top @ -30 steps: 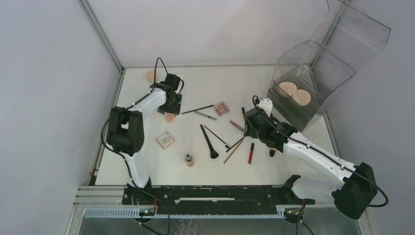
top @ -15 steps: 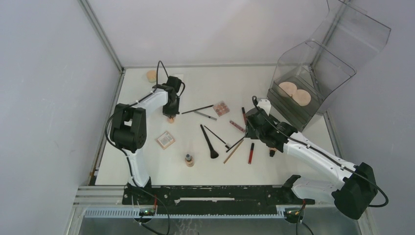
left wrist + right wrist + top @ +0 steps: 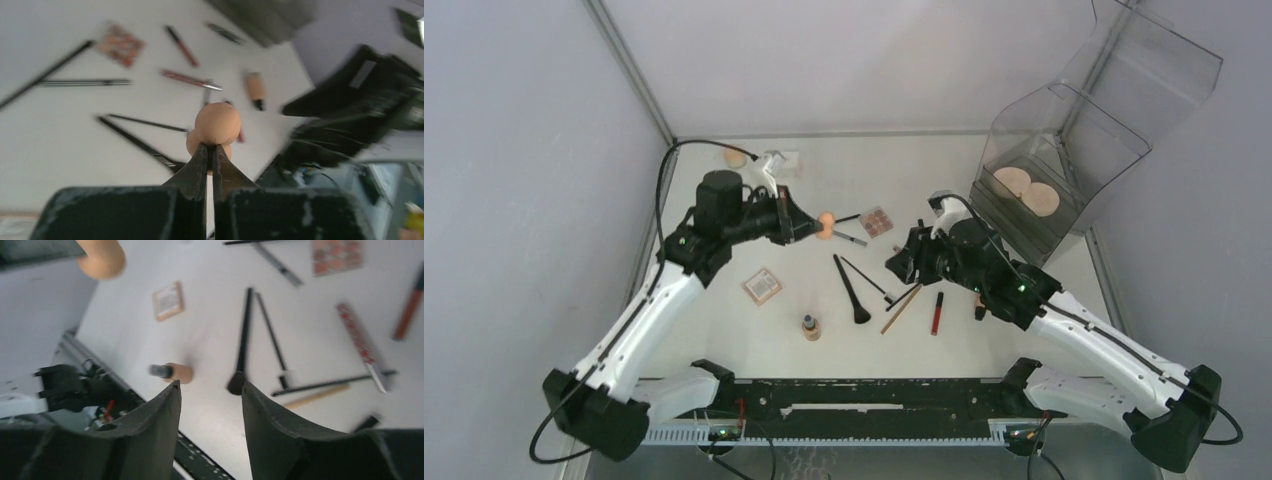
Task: Organize the makeup
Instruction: Pick up the makeup tool from the center of the board.
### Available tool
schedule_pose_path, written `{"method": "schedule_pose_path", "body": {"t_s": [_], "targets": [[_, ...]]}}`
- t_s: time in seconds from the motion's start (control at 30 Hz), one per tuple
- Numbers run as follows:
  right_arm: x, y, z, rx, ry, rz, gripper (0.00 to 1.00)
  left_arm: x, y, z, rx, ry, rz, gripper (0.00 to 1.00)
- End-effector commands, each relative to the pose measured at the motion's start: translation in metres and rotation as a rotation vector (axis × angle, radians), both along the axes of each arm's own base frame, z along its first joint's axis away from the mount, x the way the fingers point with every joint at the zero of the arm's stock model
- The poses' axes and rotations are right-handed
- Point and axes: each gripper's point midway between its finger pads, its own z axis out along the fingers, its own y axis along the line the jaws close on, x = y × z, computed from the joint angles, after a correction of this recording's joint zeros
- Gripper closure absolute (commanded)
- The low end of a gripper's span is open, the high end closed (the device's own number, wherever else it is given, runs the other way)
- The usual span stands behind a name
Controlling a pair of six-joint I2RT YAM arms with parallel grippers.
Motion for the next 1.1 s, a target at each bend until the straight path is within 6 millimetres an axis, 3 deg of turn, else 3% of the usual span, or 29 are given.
{"method": "schedule_pose_path", "body": {"t_s": [0.0, 0.3, 0.47, 0.63, 0.7, 0.77, 0.8, 0.87, 0.9, 1.0, 1.07], "targets": [[-0.011, 0.055, 0.074, 0.246, -0.168, 0.209, 0.41, -0.052, -0.053, 0.041, -0.406, 0.027, -0.221, 0.97], [-0.023, 0.087, 0.098, 0.395, -0.17, 0.297, 0.36, -0.088, -0.067, 0.046, -0.465, 0.034, -0.286, 0.96], [-0.022, 0.093, 0.094, 0.406, -0.147, 0.307, 0.39, -0.094, -0.069, 0.047, -0.475, 0.038, -0.304, 0.95], [-0.023, 0.098, 0.091, 0.414, -0.128, 0.319, 0.65, -0.098, -0.071, 0.044, -0.481, 0.051, -0.313, 0.94], [-0.024, 0.099, 0.091, 0.419, -0.121, 0.323, 0.83, -0.099, -0.072, 0.045, -0.488, 0.047, -0.314, 0.91], [-0.023, 0.097, 0.091, 0.422, -0.123, 0.312, 1.0, -0.1, -0.072, 0.046, -0.487, 0.036, -0.322, 0.81], [-0.021, 0.094, 0.091, 0.416, -0.125, 0.293, 1.0, -0.099, -0.072, 0.045, -0.483, 0.031, -0.323, 0.64], [-0.012, 0.082, 0.089, 0.378, -0.147, 0.219, 1.0, -0.094, -0.069, 0.038, -0.43, 0.028, -0.288, 0.24], [-0.004, 0.069, 0.086, 0.341, -0.161, 0.156, 1.0, -0.09, -0.064, 0.032, -0.376, 0.033, -0.253, 0.14], [0.026, 0.0, 0.077, 0.089, -0.251, -0.137, 1.0, -0.072, -0.029, 0.006, -0.126, 0.014, -0.081, 0.02], [0.045, -0.065, 0.072, -0.077, -0.269, -0.364, 1.0, -0.053, 0.018, -0.018, 0.085, 0.001, 0.156, 0.0]]}}
